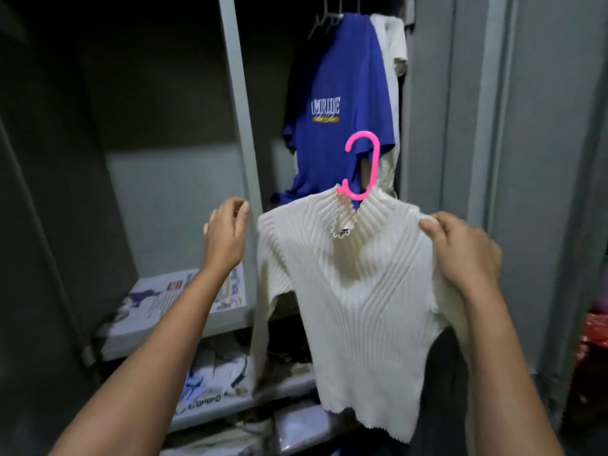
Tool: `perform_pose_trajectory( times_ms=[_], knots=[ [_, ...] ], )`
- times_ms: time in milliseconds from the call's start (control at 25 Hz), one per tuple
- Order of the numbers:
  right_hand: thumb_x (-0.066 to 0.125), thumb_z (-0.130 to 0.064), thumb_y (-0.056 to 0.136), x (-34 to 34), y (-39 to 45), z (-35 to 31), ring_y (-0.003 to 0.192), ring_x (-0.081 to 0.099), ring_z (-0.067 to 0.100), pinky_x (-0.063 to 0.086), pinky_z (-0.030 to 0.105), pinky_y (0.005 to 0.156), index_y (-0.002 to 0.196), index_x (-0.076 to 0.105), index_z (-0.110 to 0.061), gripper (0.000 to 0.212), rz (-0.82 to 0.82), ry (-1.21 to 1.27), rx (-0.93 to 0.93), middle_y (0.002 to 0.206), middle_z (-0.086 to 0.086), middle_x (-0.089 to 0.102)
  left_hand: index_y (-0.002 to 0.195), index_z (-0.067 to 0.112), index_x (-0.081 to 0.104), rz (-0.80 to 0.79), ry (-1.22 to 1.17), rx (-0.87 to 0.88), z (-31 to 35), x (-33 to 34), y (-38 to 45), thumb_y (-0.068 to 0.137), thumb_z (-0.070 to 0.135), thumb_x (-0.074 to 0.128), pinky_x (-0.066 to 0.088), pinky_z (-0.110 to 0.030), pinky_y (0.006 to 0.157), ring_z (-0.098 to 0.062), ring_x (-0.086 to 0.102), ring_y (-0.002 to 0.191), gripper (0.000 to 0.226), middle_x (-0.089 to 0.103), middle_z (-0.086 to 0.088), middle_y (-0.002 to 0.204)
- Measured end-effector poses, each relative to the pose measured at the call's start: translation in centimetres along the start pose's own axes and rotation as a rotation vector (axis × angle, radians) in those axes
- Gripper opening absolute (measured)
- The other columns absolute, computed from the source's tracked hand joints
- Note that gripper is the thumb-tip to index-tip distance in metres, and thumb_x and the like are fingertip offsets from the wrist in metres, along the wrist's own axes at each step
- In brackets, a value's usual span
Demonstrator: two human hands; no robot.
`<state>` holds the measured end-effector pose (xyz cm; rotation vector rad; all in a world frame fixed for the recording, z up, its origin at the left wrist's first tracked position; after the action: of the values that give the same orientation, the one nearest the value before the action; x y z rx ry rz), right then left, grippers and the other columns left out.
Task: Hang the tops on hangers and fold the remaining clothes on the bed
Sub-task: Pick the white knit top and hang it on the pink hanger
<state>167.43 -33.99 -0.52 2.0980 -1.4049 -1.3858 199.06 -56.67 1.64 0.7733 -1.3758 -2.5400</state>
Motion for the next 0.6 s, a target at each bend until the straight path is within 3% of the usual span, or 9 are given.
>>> perform_pose_trajectory(
  times_ms=[240, 400, 520, 600],
  knots=[
    [0.039, -0.04, 0.1, -6.6, 7.1, -4.7, 0.103, 0.057, 0.04, 0.038, 0.038, 0.077, 0.104, 0.064, -0.013, 0.036, 0.272, -0.089, 0.076, 0.11, 0.022, 0.064, 0.105, 0.016, 0.057, 0.058, 0.018, 0.082, 2.0, 0.6, 7.0, 0.1, 0.039, 0.039, 0.031, -0.042, 0.093, -0.023, 0.051, 0.107, 0.029, 0.06, -0.002, 0.11],
    [0.04, -0.033, 0.101, -7.8, 15.2, -10.8, 0.107, 0.057, 0.041, 0.039, 0.037, 0.079, 0.108, 0.063, -0.009, 0.035, 0.385, -0.078, 0.049, 0.113, 0.024, 0.062, 0.117, 0.016, 0.055, 0.104, 0.082, 0.19, 3.5, 0.4, 13.8, 0.098, 0.037, 0.045, 0.031, -0.044, 0.1, -0.023, 0.047, 0.119, 0.031, 0.056, -0.003, 0.122],
    [0.038, -0.03, 0.102, -7.5, 21.5, -16.2, 0.107, 0.058, 0.039, 0.039, 0.035, 0.077, 0.11, 0.062, -0.004, 0.036, 0.443, -0.094, 0.0, 0.115, 0.024, 0.062, 0.135, 0.017, 0.044, 0.141, 0.169, 0.284, 4.7, 0.4, 19.3, 0.096, 0.039, 0.047, 0.027, -0.042, 0.11, -0.019, 0.036, 0.135, 0.045, 0.046, -0.002, 0.139],
    [0.039, -0.024, 0.101, -6.4, 25.8, -19.6, 0.108, 0.058, 0.037, 0.041, 0.034, 0.08, 0.11, 0.062, -0.003, 0.032, 0.466, -0.107, -0.032, 0.117, 0.021, 0.062, 0.147, 0.015, 0.03, 0.167, 0.248, 0.292, 4.7, 0.8, 22.9, 0.096, 0.042, 0.048, 0.017, -0.04, 0.116, -0.018, 0.019, 0.145, 0.06, 0.031, -0.002, 0.153]
  ],
)
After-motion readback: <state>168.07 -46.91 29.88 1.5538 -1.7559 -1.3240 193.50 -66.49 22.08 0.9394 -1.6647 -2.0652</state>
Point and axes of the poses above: each hand's wrist, its own y-axis towards the middle knuckle, its own x-axis out of the palm, z = x × y, the point moved 9 cm from there along y, towards the middle knuckle
